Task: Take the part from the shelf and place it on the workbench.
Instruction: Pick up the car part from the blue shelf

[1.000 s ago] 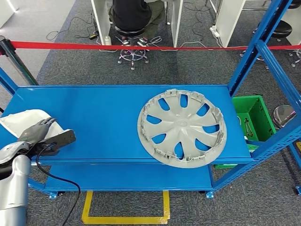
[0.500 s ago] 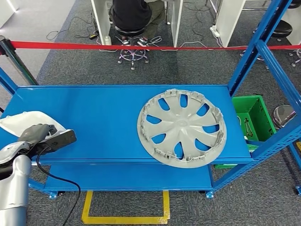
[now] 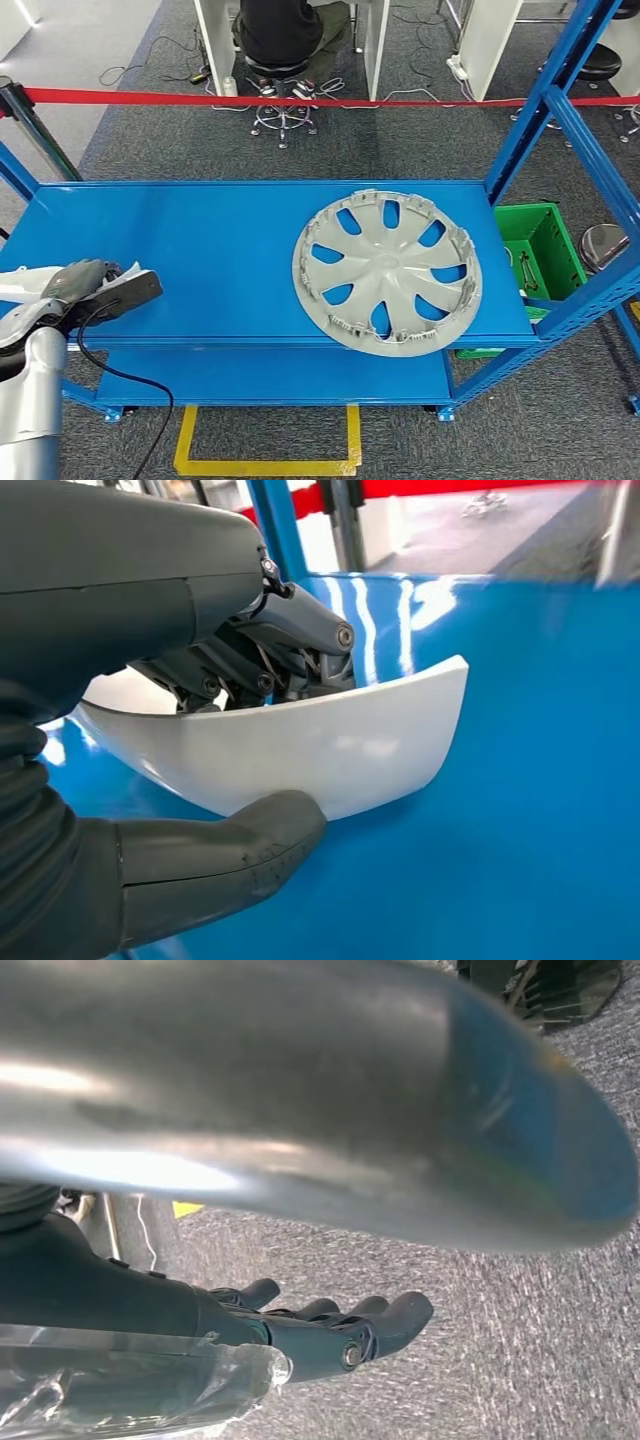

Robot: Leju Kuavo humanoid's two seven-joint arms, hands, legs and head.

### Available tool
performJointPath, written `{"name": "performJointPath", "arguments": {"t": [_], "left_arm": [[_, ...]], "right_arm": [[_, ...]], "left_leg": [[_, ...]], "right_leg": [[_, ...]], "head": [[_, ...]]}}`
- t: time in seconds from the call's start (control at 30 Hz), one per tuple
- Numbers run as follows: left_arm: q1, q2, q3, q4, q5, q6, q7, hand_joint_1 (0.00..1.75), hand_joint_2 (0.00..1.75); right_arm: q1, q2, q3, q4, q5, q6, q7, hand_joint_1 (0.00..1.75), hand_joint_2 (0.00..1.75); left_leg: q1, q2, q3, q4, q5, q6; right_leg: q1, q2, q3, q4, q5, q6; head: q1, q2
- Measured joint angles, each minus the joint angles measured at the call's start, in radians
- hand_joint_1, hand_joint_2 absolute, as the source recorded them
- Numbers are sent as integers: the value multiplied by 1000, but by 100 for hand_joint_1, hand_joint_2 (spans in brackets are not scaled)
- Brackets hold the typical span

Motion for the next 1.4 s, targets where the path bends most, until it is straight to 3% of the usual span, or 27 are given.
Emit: {"name": "performJointPath", "arguments": {"t": [0.13,0.53,0.77,0.93,1.0,1.1,1.13,1.17,1.2,1.27,1.33,1.4], "left_arm": [[-15,-39,24,-19,83,-5,-21,175,175],[-74,-225,88,-151,662,22,-38,175,175],[-44,-320,86,-286,1161,-31,-83,175,175],[34,-347,27,-392,1305,9,-86,175,175],[42,-347,12,-417,1311,15,-91,175,175],[74,-346,-10,-457,1281,37,-167,175,175],[98,-344,-25,-479,1267,55,-204,175,175],[126,-342,-44,-505,1260,79,-239,175,175],[156,-340,-65,-530,1263,101,-266,175,175],[217,-338,-100,-578,1286,136,-307,175,175],[274,-338,-117,-616,1309,164,-339,175,175],[321,-341,-119,-643,1320,185,-356,175,175]], "right_arm": [[-1,0,0,0,-13,-8,6,0,0],[7,2,34,8,-171,-88,50,0,0],[53,-9,189,12,-360,-141,106,0,0],[95,-15,319,11,-443,-167,136,0,0],[103,-18,352,10,-455,-172,144,0,0],[123,-20,406,4,-493,-186,180,0,0],[137,-21,432,-3,-511,-191,200,0,0],[155,-21,465,-12,-529,-196,220,0,0],[172,-21,498,-22,-546,-197,237,0,0],[199,-20,565,-39,-574,-195,258,0,0],[215,-19,622,-47,-588,-193,267,0,0],[227,-19,667,-50,-589,-193,271,0,0]], "left_leg": [[0,-1,1,0,0,0],[0,-2,1,0,1,1],[-1,-2,1,1,-1,2],[-5,-1,9,-11,-4,21],[0,1,21,-29,5,27],[1,3,26,-33,9,28],[2,4,26,-33,8,27],[3,4,26,-32,7,24],[6,3,26,-30,6,20],[13,2,25,-22,3,4],[14,1,23,-11,1,-14],[13,0,22,-11,8,-27]], "right_leg": [[0,-1,1,0,0,0],[0,-2,1,0,1,1],[-1,-1,3,-1,0,1],[-8,-2,9,-8,-4,17],[-9,-6,-7,35,-36,24],[-16,-9,-100,221,-130,34],[-19,-10,-122,262,-140,38],[-23,-10,-126,266,-129,42],[-27,-11,-112,232,-100,46],[-35,-9,-52,105,-30,56],[-37,-1,-17,32,6,48],[-33,4,-23,34,12,25]], "head": [[0,0],[0,0],[0,0],[0,0],[1,0],[1,0],[1,0],[1,0],[1,0],[2,0],[2,0],[0,0]]}}
